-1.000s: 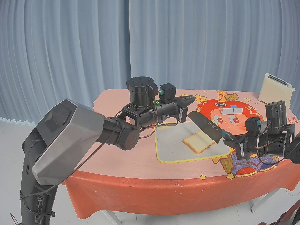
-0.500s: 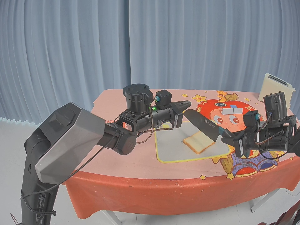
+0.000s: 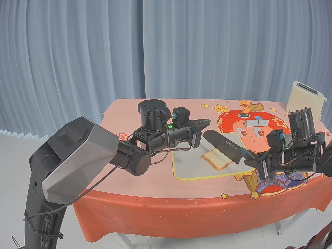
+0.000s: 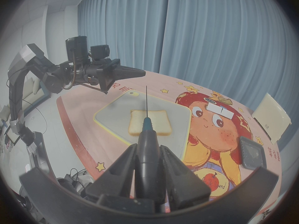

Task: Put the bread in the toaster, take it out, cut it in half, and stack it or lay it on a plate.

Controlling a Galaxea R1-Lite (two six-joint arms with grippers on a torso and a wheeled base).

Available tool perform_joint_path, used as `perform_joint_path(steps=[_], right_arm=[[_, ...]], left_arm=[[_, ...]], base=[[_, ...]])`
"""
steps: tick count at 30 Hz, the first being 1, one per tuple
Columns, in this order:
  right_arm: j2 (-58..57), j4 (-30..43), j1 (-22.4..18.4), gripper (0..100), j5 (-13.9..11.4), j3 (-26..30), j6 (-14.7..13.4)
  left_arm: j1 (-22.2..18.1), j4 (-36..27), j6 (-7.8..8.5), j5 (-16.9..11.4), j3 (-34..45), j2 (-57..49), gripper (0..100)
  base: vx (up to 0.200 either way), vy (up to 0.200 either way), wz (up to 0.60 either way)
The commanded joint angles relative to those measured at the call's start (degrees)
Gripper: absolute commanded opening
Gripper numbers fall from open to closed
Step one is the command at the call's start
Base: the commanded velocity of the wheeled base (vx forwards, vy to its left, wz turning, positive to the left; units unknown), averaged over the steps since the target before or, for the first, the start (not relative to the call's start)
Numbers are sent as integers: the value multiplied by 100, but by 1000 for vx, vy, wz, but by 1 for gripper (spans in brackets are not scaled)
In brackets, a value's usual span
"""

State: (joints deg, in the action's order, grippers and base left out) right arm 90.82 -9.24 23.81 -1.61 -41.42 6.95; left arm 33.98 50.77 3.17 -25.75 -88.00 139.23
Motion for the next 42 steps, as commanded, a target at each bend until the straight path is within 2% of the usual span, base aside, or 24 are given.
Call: perform_joint_path(steps=[1, 17, 22, 26, 36, 42], right_arm=[[76, -8, -17, 0, 12, 38, -1], [164, -60, -43, 0, 12, 214, -1], [155, -60, -17, 0, 12, 214, -1], [129, -69, 1, 0, 12, 258, -1], [129, -69, 10, 0, 20, 258, -9], [111, -60, -8, 0, 20, 266, -9]], left_arm=[[4, -15, -1, -1, -15, 8, 0], [153, -76, -9, 8, -147, 43, 0], [276, -780, -9, 79, -1026, 315, 0], [364, -1034, -9, 105, -1342, 526, 0], [461, -1175, 8, 272, -1307, 790, 0], [461, -1157, 122, 272, -1263, 834, 0]], base=[[0, 0, 0], [0, 0, 0], [0, 0, 0], [0, 0, 0], [0, 0, 0], [0, 0, 0]])
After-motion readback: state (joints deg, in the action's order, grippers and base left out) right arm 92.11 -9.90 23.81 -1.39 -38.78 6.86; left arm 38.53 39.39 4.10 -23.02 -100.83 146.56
